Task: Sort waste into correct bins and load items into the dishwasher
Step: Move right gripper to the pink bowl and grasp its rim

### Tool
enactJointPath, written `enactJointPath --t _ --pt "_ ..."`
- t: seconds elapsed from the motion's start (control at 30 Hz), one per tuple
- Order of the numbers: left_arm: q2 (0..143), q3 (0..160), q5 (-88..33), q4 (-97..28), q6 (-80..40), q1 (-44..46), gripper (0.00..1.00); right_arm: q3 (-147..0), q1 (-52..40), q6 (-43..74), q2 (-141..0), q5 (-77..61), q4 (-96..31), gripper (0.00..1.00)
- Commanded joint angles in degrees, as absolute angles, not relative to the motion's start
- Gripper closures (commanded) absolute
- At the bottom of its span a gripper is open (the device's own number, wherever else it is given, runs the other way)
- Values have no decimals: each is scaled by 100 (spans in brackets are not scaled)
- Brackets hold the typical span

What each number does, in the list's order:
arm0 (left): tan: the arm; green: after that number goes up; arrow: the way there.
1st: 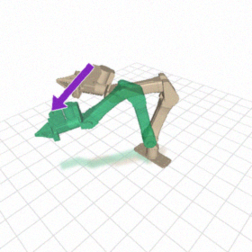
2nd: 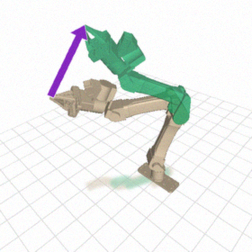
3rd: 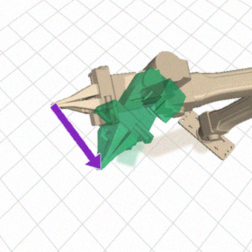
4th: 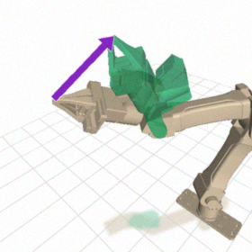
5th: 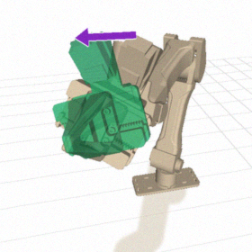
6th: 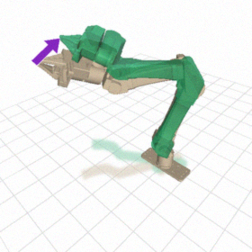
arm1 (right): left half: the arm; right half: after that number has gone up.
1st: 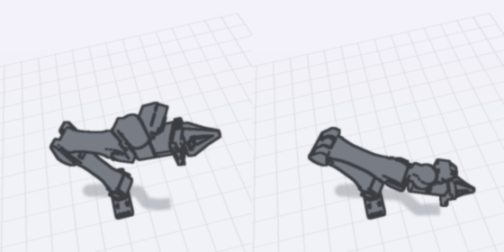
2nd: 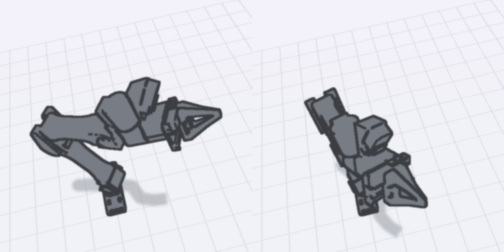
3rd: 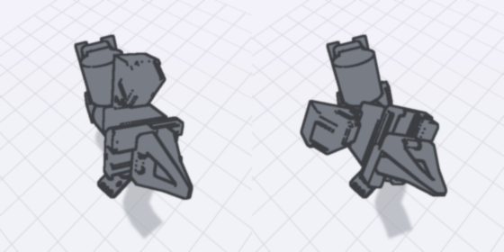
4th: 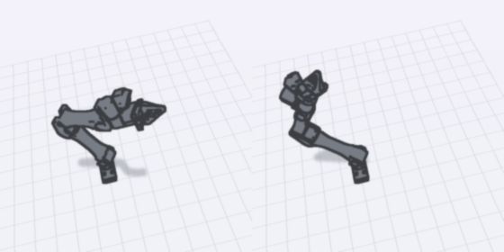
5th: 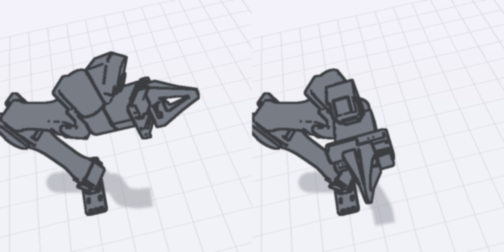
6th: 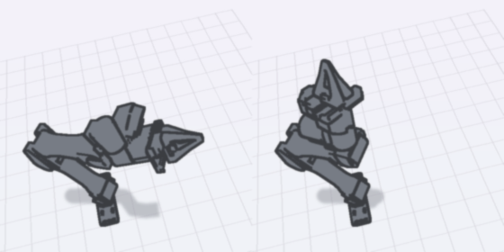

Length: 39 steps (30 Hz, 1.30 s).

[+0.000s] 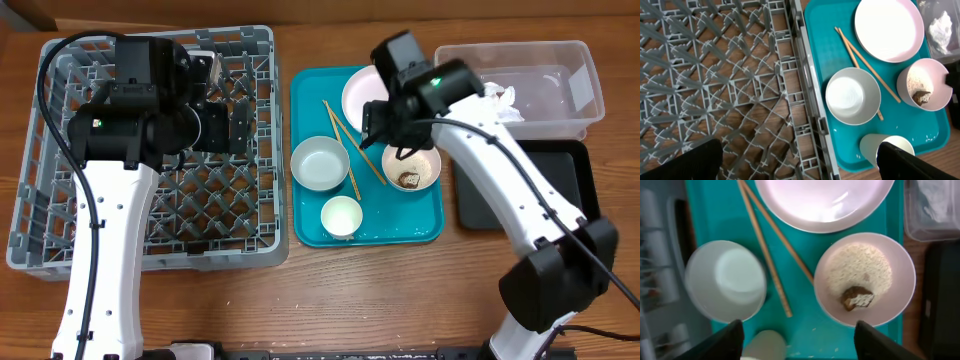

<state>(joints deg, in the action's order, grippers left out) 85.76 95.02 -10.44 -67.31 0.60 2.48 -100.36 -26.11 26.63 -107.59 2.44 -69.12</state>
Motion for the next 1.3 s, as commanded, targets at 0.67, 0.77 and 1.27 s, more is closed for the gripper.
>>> enactJointPath --t 0.67,0.77,1.27 --pt "8597 9616 -1011 -6711 115 226 0 -7902 -2604 1887 -11004 506 -4523 55" --pt "8600 9616 -1011 -6709 113 226 0 -7902 -2604 1702 -11185 489 -4534 57" --pt "8600 9616 -1011 -6709 113 226 0 -7870 -2604 1667 -11334 486 -4571 87"
